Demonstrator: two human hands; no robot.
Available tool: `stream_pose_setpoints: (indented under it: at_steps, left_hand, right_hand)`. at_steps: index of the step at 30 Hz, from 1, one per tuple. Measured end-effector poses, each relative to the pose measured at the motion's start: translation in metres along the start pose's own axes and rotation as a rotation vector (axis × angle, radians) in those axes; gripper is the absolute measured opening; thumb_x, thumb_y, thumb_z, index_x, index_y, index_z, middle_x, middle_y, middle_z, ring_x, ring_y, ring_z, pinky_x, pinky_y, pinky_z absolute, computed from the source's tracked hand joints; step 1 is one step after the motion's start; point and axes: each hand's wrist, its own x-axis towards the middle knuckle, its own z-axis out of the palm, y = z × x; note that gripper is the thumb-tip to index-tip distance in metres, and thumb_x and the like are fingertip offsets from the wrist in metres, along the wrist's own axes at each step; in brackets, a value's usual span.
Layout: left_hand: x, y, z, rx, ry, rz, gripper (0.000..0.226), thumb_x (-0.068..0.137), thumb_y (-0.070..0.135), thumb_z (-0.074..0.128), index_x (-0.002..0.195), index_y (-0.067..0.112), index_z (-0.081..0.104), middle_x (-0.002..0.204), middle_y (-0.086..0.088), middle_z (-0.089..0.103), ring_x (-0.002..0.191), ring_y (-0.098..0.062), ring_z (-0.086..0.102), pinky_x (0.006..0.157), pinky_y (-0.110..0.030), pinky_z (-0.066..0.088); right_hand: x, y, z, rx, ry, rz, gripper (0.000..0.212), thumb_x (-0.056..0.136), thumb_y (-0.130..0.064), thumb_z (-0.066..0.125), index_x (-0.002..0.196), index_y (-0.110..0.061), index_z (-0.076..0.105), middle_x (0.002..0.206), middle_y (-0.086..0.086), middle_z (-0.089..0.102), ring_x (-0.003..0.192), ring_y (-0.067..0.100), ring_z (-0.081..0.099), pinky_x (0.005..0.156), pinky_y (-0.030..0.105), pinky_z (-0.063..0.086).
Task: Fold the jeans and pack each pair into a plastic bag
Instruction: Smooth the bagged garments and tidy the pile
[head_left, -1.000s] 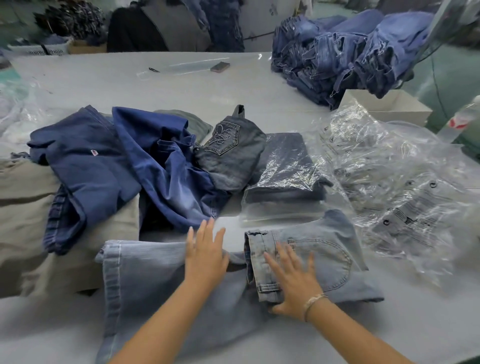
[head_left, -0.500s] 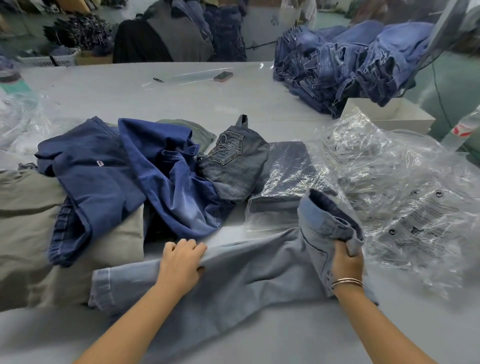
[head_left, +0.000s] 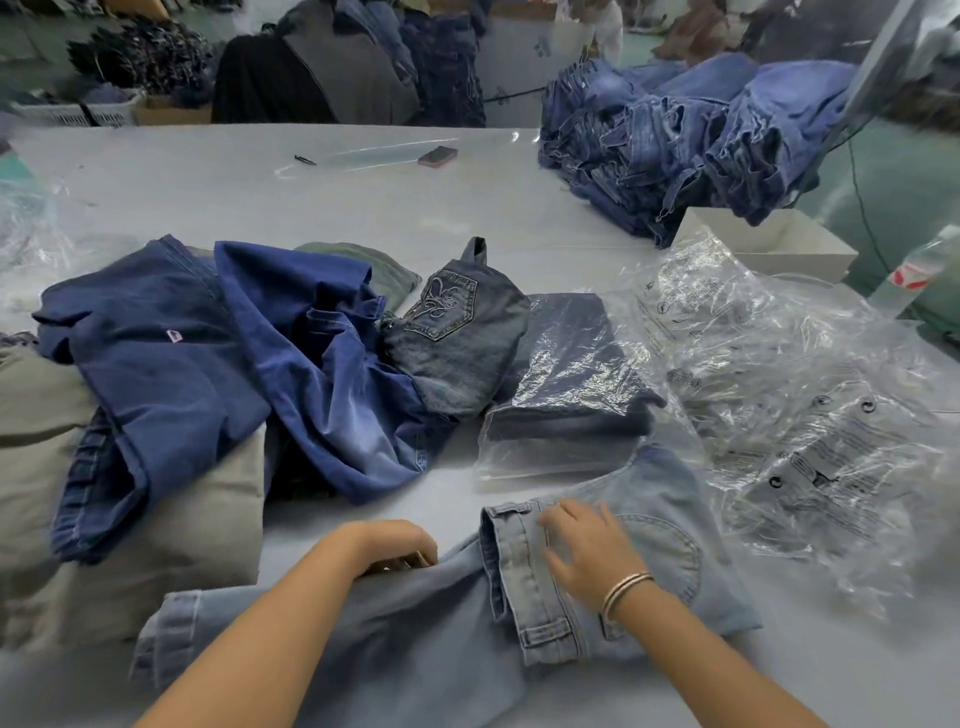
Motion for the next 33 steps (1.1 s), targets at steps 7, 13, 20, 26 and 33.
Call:
stream_pose_setpoints:
  at_steps: [7, 13, 20, 26, 33]
  left_hand:
    - [0.007, 0.003, 0.015, 0.266, -0.034, 0.128, 0.060, 0.082, 0.068, 0.049, 0.124, 0.027, 0.061, 0.127, 0.008, 0.055, 0.107, -0.013, 0.049, 0.093, -0.028, 0.034]
    - [0.003, 0.006, 0.011, 0.193, 0.050, 0.221, 0.030, 0.094, 0.041, 0.045, 0.070, 0.026, 0.056, 0.085, 0.004, 0.056, 0.074, -0.011, 0.046, 0.075, -0.028, 0.033]
    - [-0.002, -0.013, 0.009, 0.026, -0.171, 0.160, 0.041, 0.086, 0.040, 0.056, 0.124, 0.024, 0.061, 0.127, 0.002, 0.058, 0.109, -0.016, 0.055, 0.105, -0.033, 0.038]
    - [-0.002, -0.028, 0.006, 0.194, -0.131, 0.305, 0.019, 0.094, 0.039, 0.048, 0.086, 0.028, 0.061, 0.091, 0.005, 0.057, 0.083, -0.012, 0.049, 0.083, -0.030, 0.043]
    - [0.008, -0.043, -0.009, 0.281, 0.620, 0.467, 0.021, 0.095, 0.038, 0.051, 0.110, 0.029, 0.062, 0.109, 0.004, 0.062, 0.105, -0.015, 0.055, 0.088, -0.028, 0.041]
  right_hand:
    - [0.031, -0.041, 0.025, -0.218, -0.075, -0.307, 0.071, 0.081, -0.007, 0.046, 0.146, -0.025, 0.024, 0.159, -0.005, 0.005, 0.147, 0.015, -0.002, 0.106, 0.052, -0.025]
    - [0.032, -0.040, 0.023, -0.300, -0.098, -0.326, 0.044, 0.077, -0.018, 0.053, 0.121, -0.024, 0.052, 0.116, 0.004, 0.048, 0.114, 0.026, 0.041, 0.115, 0.055, 0.001]
    - [0.030, -0.047, 0.018, -0.394, -0.104, -0.393, 0.043, 0.080, -0.040, 0.056, 0.120, -0.023, 0.052, 0.118, 0.004, 0.046, 0.105, 0.028, 0.048, 0.090, 0.042, 0.029]
    - [0.036, -0.056, 0.012, -0.366, -0.196, -0.342, 0.023, 0.089, -0.028, 0.050, 0.109, -0.021, 0.059, 0.114, 0.005, 0.063, 0.108, 0.026, 0.049, 0.092, 0.041, 0.024]
    - [0.049, -0.055, 0.004, -0.185, 0.066, -0.036, 0.032, 0.087, -0.038, 0.053, 0.118, -0.031, 0.050, 0.125, -0.005, 0.050, 0.123, 0.018, 0.040, 0.105, 0.039, 0.012]
